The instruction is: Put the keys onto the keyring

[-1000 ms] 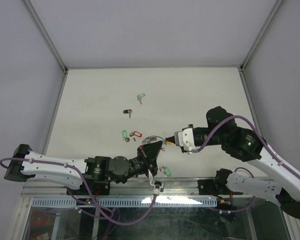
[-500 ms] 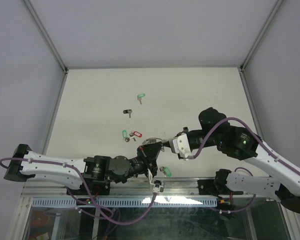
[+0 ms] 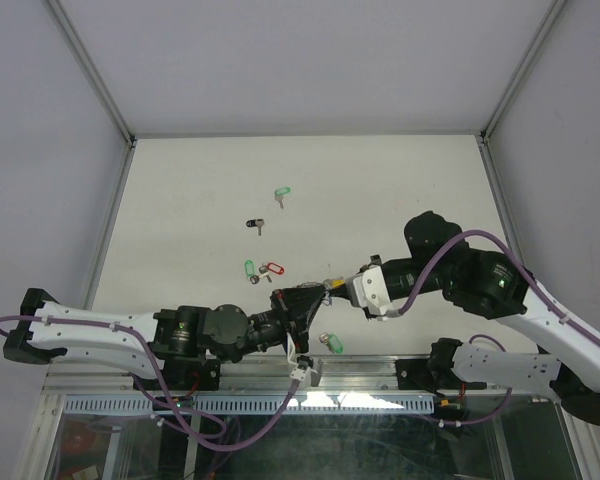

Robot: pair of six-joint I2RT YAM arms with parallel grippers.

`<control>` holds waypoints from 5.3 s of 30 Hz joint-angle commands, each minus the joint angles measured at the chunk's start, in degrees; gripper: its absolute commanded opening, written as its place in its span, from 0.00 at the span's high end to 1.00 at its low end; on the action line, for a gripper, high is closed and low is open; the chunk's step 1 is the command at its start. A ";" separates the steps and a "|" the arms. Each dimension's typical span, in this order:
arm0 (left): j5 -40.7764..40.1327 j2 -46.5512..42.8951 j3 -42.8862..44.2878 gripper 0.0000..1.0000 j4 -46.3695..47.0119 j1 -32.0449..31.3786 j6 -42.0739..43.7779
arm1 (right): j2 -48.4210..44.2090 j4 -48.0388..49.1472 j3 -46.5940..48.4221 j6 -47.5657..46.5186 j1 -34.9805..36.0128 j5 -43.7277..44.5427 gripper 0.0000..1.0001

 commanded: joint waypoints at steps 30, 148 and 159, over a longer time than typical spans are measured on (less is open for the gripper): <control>-10.44 0.83 -2.85 1.00 7.22 -0.43 16.47 | -2.07 3.39 0.22 -7.11 0.42 5.15 1.00; -18.80 4.34 -4.76 1.00 19.08 -0.35 6.37 | -7.39 17.65 -7.28 18.03 14.30 27.22 0.61; -19.94 4.81 -9.32 1.00 38.73 -0.32 -0.90 | 1.53 11.26 5.40 54.41 14.30 49.01 0.60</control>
